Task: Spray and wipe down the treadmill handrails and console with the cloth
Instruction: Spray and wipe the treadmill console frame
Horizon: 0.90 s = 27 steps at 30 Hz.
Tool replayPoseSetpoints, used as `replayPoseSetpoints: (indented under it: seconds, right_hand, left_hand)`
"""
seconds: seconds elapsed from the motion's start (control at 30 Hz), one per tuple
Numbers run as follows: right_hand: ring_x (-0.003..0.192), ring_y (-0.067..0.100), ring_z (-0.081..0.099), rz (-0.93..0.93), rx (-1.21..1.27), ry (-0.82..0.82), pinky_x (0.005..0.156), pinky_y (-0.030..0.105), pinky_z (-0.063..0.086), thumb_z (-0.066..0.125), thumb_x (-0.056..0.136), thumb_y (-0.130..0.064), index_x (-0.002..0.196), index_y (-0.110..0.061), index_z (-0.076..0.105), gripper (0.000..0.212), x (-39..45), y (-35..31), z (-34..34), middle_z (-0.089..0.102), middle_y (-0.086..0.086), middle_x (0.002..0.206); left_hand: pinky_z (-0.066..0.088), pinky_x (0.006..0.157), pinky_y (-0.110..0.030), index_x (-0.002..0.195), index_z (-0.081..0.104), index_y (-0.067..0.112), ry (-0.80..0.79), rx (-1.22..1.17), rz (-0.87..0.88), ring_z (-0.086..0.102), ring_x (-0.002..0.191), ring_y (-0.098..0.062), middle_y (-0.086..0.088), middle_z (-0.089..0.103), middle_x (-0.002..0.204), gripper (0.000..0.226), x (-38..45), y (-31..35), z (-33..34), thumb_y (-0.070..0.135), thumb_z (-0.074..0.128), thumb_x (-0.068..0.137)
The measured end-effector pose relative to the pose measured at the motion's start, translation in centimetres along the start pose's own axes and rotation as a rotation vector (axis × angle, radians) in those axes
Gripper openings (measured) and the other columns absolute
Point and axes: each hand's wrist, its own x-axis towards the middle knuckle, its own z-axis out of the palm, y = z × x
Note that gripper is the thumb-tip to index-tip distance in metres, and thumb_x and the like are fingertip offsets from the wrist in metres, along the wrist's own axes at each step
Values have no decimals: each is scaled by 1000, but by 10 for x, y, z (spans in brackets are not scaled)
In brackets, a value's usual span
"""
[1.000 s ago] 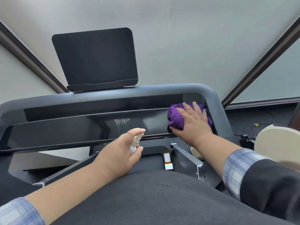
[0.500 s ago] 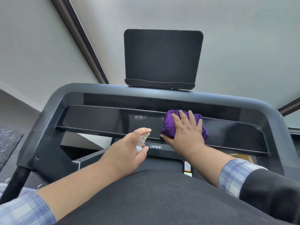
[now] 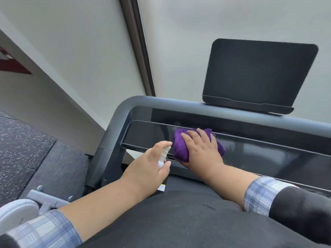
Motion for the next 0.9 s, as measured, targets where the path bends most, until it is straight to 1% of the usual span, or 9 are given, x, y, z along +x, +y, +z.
replayPoseSetpoints:
  seconds: [0.1,0.13,0.2,0.3,0.4,0.57,0.73,0.83,0.9]
  right_hand:
    - [134,31,42,-138,33,82,109,56,34,78,75,-46,146,-25,45,81,-2,-14,-4,52,1,141]
    - [126,33,50,-184,59,146,102,56,42,82,70,-40,141,-23,52,79,-5,-17,-5,58,2,134]
    - [113,34,59,-273,117,257,90,52,51,85,65,-34,135,-19,57,77,-16,-19,-7,64,5,125]
    - [108,33,62,-366,140,328,88,47,52,82,70,-32,135,-22,51,73,-32,-20,-8,66,5,122]
    - [106,35,66,-408,169,310,88,49,53,61,80,-47,134,-23,49,61,-40,-18,-11,67,5,120]
    - [108,33,66,-363,192,265,89,50,53,58,80,-51,136,-25,47,63,-52,-9,-11,67,3,122]
    - [108,30,64,-232,241,304,92,49,52,80,68,-44,136,-24,47,79,-69,11,-18,65,3,124]
    - [110,28,63,-132,278,365,94,50,51,72,70,-49,136,-23,48,75,-84,28,-26,64,4,124]
    - [110,31,63,-53,307,394,95,51,50,72,70,-50,136,-22,48,75,-95,39,-31,65,5,125]
  left_hand:
    - [46,77,-32,129,22,58,24,3,-50,56,87,-11,12,56,109,52,12,-19,-10,38,54,93]
    - [48,78,-35,130,23,57,29,8,-65,57,88,-13,11,56,108,52,19,-24,-13,38,54,93]
    - [46,74,-35,131,24,54,35,20,-81,58,84,-15,11,57,101,51,36,-32,-20,38,53,92]
    - [40,69,-32,131,27,49,27,78,-104,56,78,-18,10,53,94,48,62,-41,-26,37,51,92]
    - [42,65,-32,132,29,44,-14,156,-122,56,75,-19,4,56,93,46,80,-50,-26,33,49,93]
    - [46,68,-34,134,33,39,-57,196,-106,57,79,-23,2,56,94,44,91,-49,-19,29,49,94]
    - [51,70,-36,135,29,42,-94,202,-21,58,79,-24,1,57,98,46,97,-24,2,32,49,95]
    - [51,70,-35,131,26,44,-112,171,56,58,78,-23,2,57,98,46,101,-3,18,32,49,94]
    - [49,70,-33,129,26,45,-127,153,98,57,78,-23,3,57,99,44,104,13,29,33,50,94]
